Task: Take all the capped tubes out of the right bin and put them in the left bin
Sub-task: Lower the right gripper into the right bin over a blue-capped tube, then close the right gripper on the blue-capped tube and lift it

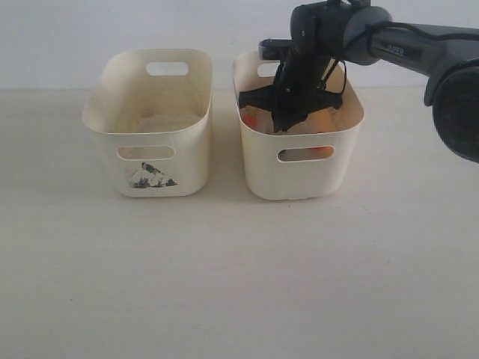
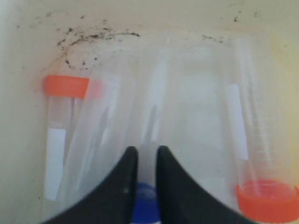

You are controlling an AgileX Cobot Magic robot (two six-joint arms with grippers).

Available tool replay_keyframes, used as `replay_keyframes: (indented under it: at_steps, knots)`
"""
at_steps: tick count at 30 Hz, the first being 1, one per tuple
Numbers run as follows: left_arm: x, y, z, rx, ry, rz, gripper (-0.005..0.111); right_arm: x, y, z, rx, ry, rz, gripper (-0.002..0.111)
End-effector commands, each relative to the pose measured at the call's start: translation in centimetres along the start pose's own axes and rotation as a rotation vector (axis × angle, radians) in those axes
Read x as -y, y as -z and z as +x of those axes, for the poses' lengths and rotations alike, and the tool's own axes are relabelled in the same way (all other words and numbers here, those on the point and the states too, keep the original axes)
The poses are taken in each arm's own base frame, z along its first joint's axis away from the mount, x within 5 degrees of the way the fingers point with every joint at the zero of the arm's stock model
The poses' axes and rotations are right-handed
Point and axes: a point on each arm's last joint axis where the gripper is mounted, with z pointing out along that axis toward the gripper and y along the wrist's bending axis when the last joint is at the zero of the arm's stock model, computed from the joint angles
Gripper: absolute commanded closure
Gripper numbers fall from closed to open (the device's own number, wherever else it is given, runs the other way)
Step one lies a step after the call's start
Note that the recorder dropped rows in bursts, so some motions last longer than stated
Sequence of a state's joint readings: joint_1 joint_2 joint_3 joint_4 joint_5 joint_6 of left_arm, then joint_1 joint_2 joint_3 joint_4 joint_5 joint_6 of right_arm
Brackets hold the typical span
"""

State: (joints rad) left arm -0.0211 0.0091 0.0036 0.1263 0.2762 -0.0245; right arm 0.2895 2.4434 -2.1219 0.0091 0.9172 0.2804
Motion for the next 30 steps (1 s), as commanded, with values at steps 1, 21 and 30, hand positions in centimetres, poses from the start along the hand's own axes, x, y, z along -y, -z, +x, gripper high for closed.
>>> replay_keyframes:
  at_steps: [1,21,30]
  knots:
    - [0.0,0.0,-0.3,0.020,0.018,0.001,0.102,0.1,0.3,0.1,-0.011,0.003,0.006,0.058]
    - [0.0,0.0,-0.3,0.020,0.018,0.001,0.102,0.4,-1.6,1.2,-0.086,0.003,0.028,0.096]
    - [0.0,0.0,-0.3,0.020,0.018,0.001,0.102,-0.2,5.0,-1.4,0.085,0.015,-0.004,0.108]
